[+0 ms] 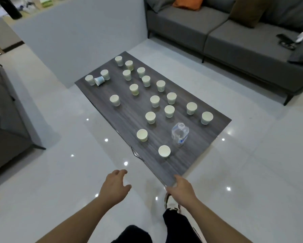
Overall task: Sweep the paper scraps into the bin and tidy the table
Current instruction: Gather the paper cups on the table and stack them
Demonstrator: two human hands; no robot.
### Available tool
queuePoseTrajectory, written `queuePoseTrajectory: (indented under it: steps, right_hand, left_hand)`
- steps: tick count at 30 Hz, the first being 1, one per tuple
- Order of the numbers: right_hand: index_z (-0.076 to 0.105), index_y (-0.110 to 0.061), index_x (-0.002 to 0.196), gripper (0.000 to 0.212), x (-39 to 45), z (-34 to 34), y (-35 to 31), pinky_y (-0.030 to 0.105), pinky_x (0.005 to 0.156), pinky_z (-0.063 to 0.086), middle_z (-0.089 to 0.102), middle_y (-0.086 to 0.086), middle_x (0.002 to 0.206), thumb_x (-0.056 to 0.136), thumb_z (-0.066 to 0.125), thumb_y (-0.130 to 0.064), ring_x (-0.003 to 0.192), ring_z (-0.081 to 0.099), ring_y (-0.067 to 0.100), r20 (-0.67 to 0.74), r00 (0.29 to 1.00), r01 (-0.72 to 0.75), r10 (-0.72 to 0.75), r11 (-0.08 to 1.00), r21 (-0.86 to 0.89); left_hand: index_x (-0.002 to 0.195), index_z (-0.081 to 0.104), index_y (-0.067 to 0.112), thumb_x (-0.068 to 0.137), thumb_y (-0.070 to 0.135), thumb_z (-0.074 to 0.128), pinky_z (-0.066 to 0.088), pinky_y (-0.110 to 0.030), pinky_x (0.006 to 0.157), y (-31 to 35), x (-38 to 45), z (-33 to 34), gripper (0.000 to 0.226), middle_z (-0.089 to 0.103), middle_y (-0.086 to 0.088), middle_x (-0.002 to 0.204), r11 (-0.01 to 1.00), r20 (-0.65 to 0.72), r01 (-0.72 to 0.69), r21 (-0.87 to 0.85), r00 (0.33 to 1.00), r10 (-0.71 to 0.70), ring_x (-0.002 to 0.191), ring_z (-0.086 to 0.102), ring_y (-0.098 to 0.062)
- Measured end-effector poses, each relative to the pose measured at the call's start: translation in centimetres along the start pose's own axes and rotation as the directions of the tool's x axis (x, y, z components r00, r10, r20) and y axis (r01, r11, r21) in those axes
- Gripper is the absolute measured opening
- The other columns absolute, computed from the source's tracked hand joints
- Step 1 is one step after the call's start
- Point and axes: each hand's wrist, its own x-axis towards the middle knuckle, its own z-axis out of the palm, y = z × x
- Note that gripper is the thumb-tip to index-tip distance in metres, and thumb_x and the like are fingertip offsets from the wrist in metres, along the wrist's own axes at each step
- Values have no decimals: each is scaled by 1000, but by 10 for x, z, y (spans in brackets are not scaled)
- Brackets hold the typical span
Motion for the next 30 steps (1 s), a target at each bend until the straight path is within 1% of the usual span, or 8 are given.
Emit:
queuePoseTrajectory:
  steps: [2, 9, 18, 21, 24, 26, 28, 30]
  right_hand:
    - [58, -11, 121, 43, 23, -10, -7, 31, 80, 51, 64, 3, 108, 83, 64, -28, 90, 58, 21, 14, 1000, -11, 11, 1000, -2]
    - [50, -13, 135, 58, 91, -1, -28, 33, 91, 48, 58, 12, 128, 82, 65, -33, 116, 55, 29, 80, 996, -34, 44, 991, -128]
    - [43, -16, 137, 55, 211, 55, -30, 37, 84, 48, 42, 6, 141, 88, 63, -32, 113, 59, 34, -80, 994, -98, 80, 962, -254]
    - [52, -19, 133, 45, 237, 71, -31, 37, 82, 49, 49, 6, 136, 89, 57, -20, 107, 60, 35, -154, 971, -219, 185, 943, -252]
    - [67, -20, 116, 36, 250, 82, -52, 34, 73, 49, 67, 10, 114, 85, 53, -9, 96, 63, 37, -275, 930, -310, 246, 924, -223]
    - [71, -12, 110, 31, 252, 91, -82, 37, 71, 52, 71, 13, 102, 83, 57, -2, 89, 65, 39, -451, 887, -189, 100, 970, -156]
    - [72, -5, 109, 31, 255, 101, -118, 39, 72, 55, 72, 12, 105, 81, 64, 2, 86, 66, 36, -613, 771, 77, -173, 981, -180]
    - [71, -7, 112, 33, 261, 109, -148, 36, 68, 54, 71, 7, 110, 81, 62, -4, 81, 64, 33, -581, 732, 212, -356, 929, -303]
  left_hand:
    - [142, 43, 21, 86, 37, 63, 37, -33, 102, 12, 22, -5, 61, 45, -3, 141, 1000, 4, 12, 0, 1000, -12, 131, 39, -24]
    - [137, 49, 21, 84, 33, 63, 36, -30, 99, 31, 83, 2, 56, 48, -1, 136, 1000, 74, -26, -6, 997, 27, 127, 40, -24]
    - [131, 52, 24, 82, 35, 67, 30, -22, 92, -2, 199, 26, 52, 52, 2, 130, 997, 153, -72, -41, 985, 78, 120, 43, -19]
    - [129, 54, 24, 81, 33, 68, 32, -24, 90, -20, 240, 24, 50, 53, 1, 129, 996, 222, -89, -17, 971, 91, 119, 46, -21]
    - [127, 55, 21, 82, 32, 68, 35, -28, 92, -38, 283, 10, 48, 55, -3, 128, 988, 263, -152, 15, 954, 142, 119, 47, -25]
    - [125, 56, 23, 81, 31, 69, 36, -29, 91, -46, 310, -4, 47, 56, -3, 126, 984, 262, -177, 7, 950, 169, 119, 48, -26]
    - [126, 56, 24, 82, 31, 69, 37, -29, 93, -52, 336, -18, 47, 55, -2, 126, 984, 250, -180, -10, 952, 177, 120, 48, -25]
    - [128, 56, 21, 82, 31, 69, 37, -28, 92, -57, 358, -30, 48, 56, -3, 128, 985, 233, -172, -30, 957, 174, 120, 48, -23]
